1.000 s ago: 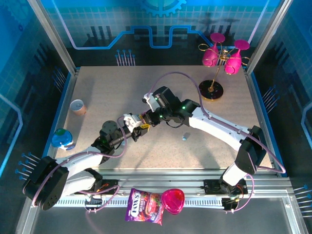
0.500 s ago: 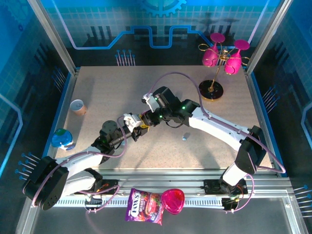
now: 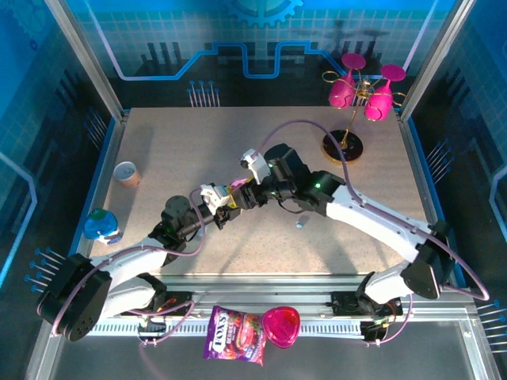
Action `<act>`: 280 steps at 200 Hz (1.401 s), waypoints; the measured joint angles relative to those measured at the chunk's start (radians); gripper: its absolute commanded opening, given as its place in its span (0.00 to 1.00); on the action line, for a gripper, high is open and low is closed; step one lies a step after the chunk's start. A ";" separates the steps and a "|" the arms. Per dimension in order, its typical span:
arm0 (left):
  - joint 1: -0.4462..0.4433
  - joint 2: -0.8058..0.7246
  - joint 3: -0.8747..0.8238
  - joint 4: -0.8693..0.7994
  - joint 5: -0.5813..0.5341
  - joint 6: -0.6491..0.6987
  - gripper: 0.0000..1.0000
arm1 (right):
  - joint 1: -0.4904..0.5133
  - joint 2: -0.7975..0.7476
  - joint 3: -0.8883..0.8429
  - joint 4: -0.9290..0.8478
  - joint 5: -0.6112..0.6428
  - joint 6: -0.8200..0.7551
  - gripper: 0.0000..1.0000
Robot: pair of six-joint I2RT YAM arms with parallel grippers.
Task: Insert wireless bluetooth earbuds into charging case
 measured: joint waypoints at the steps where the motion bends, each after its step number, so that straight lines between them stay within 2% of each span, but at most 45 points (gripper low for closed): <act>1: 0.000 0.000 0.000 0.000 0.001 0.000 0.32 | 0.000 -0.004 -0.002 0.003 0.000 0.000 0.60; 39: 0.000 0.006 0.003 0.008 0.071 0.000 0.32 | -0.044 -0.091 -0.043 0.060 0.003 0.021 0.75; 78: 0.000 0.013 0.027 0.003 0.182 -0.004 0.31 | -0.189 -0.077 -0.048 0.046 -0.005 0.124 0.79; 107: 0.000 0.011 0.064 -0.015 0.246 -0.005 0.32 | -0.209 -0.024 -0.044 0.011 -0.037 0.139 0.80; 154: 0.000 0.002 0.074 -0.052 0.238 -0.009 0.32 | -0.209 -0.015 -0.049 -0.027 -0.096 0.116 0.80; 194: 0.000 0.002 0.074 -0.029 0.204 -0.018 0.32 | -0.210 -0.084 -0.116 -0.018 -0.130 0.106 0.80; 229: 0.000 0.006 0.074 0.029 0.196 -0.039 0.32 | -0.250 -0.119 -0.199 0.106 -0.275 0.209 0.77; 261: 0.000 0.013 0.074 0.090 0.189 -0.062 0.32 | -0.290 -0.120 -0.324 0.322 -0.452 0.419 0.74; 280: 0.000 0.020 0.076 0.124 0.189 -0.071 0.32 | -0.292 -0.119 -0.382 0.452 -0.536 0.557 0.69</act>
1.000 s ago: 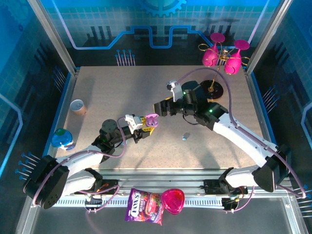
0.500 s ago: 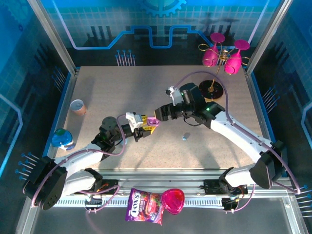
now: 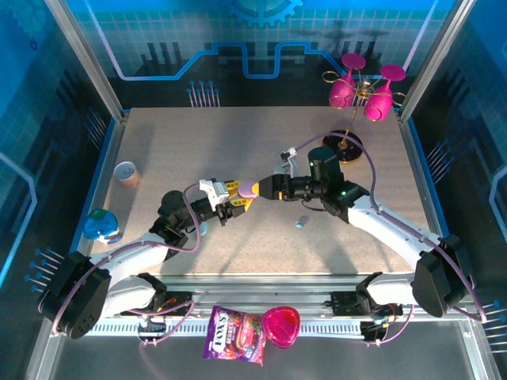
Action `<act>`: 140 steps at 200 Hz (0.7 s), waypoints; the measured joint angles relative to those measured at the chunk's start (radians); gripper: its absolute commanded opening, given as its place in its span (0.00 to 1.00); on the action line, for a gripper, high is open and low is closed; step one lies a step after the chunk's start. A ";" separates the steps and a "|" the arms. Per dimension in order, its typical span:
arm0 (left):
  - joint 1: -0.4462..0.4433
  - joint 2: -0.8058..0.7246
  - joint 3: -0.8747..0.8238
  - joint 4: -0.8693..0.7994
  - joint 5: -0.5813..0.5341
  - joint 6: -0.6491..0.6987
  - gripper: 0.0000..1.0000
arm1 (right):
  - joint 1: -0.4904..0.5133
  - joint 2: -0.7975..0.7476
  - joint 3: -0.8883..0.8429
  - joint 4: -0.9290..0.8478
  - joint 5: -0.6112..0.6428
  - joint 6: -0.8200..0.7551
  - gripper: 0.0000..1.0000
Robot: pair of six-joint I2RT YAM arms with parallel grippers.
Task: Insert wireless bluetooth earbuds into charging case
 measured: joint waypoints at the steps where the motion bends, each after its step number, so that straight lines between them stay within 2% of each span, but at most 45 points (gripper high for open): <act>1: 0.000 0.000 0.000 0.001 0.000 -0.001 0.32 | 0.000 0.000 -0.002 0.005 -0.002 0.005 0.69; 31: 0.000 0.013 0.007 0.037 0.000 -0.016 0.32 | -0.001 0.007 -0.060 0.185 -0.072 0.169 0.53; 65: 0.000 0.013 0.008 0.041 -0.004 -0.017 0.32 | -0.003 0.045 -0.105 0.369 -0.120 0.322 0.40; 118: 0.001 0.013 0.008 0.033 -0.012 -0.017 0.32 | -0.008 0.080 -0.130 0.498 -0.145 0.441 0.39; 140: 0.002 0.011 0.008 0.033 -0.019 -0.016 0.33 | -0.009 0.090 -0.138 0.538 -0.148 0.469 0.32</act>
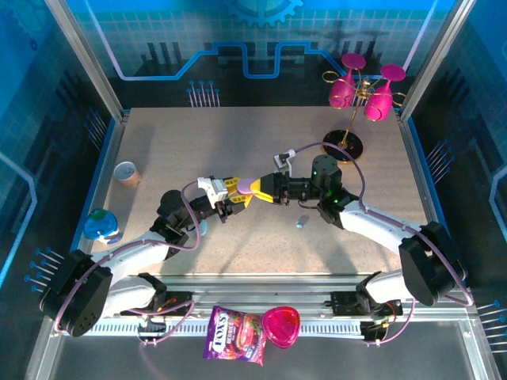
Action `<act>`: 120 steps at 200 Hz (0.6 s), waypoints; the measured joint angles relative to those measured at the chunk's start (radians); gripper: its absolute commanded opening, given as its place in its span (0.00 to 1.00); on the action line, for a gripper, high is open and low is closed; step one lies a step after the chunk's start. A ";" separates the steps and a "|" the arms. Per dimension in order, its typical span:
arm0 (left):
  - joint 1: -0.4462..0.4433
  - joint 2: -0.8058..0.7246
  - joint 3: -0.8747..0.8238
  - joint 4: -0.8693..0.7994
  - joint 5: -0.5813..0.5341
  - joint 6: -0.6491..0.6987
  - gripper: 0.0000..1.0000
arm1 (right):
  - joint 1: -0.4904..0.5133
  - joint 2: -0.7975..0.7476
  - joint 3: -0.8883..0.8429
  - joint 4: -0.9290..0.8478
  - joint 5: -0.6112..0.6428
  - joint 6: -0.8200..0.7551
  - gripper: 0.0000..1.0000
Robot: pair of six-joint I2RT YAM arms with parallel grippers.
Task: Insert wireless bluetooth earbuds into charging case
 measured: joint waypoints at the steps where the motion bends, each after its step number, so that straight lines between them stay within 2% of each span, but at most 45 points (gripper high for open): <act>1: 0.000 0.000 0.000 0.000 0.000 0.000 0.34 | 0.000 0.000 0.000 0.003 0.000 0.005 0.32; 13: 0.001 0.000 0.000 0.000 -0.002 0.000 0.35 | -0.002 0.006 -0.005 0.022 -0.003 0.018 0.29; 51: 0.002 -0.001 0.000 -0.001 -0.009 0.001 0.45 | -0.006 0.017 -0.007 0.046 -0.013 0.040 0.26; 83: -0.001 -0.010 0.000 -0.008 -0.003 0.000 0.64 | -0.014 0.020 -0.014 0.041 -0.005 0.032 0.25; 120: -0.002 -0.078 -0.001 -0.070 -0.003 0.028 0.83 | -0.068 0.034 -0.033 -0.004 0.021 -0.014 0.24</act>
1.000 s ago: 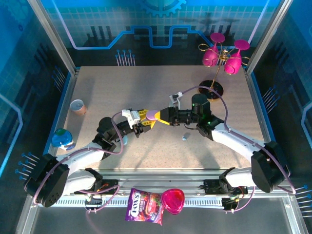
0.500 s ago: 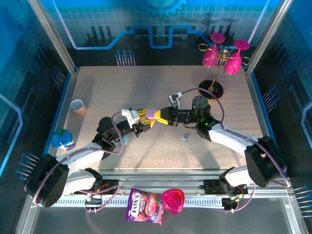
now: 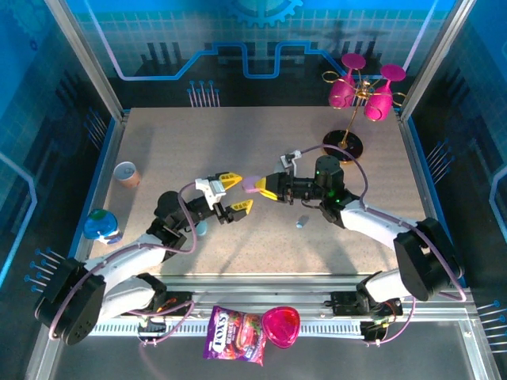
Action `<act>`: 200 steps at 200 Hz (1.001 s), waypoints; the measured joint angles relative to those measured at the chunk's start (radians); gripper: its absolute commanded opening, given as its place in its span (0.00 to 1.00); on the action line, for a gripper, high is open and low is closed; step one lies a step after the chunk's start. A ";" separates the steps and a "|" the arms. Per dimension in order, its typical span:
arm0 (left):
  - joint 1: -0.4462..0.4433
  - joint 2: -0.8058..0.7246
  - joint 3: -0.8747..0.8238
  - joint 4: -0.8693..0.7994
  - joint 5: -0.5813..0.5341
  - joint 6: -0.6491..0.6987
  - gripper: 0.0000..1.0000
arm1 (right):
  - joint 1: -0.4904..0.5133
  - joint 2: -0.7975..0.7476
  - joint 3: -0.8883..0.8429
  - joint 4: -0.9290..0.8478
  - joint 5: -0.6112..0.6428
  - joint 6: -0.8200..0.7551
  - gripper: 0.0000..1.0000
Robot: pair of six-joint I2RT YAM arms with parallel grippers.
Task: Insert wireless bluetooth earbuds into charging case
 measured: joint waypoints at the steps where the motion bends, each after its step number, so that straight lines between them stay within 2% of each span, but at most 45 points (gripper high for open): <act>1: 0.000 -0.002 0.000 -0.002 0.000 0.000 0.84 | -0.002 0.001 0.000 -0.002 0.001 -0.002 0.24; 22: -0.001 -0.054 -0.003 -0.069 -0.005 0.025 0.92 | -0.035 0.022 0.002 -0.064 0.034 -0.071 0.24; 45: -0.001 -0.098 -0.012 -0.165 -0.021 0.055 0.99 | -0.052 0.068 0.039 -0.212 0.108 -0.202 0.24; 89: -0.001 -0.141 -0.014 -0.397 -0.133 0.093 0.99 | -0.056 0.261 0.218 -0.398 0.262 -0.422 0.25; 135: -0.001 -0.154 -0.006 -0.607 -0.224 0.116 0.99 | -0.056 0.492 0.433 -0.489 0.365 -0.534 0.25; 200: -0.001 -0.153 0.007 -0.725 -0.275 0.114 0.99 | -0.040 0.678 0.645 -0.648 0.497 -0.652 0.29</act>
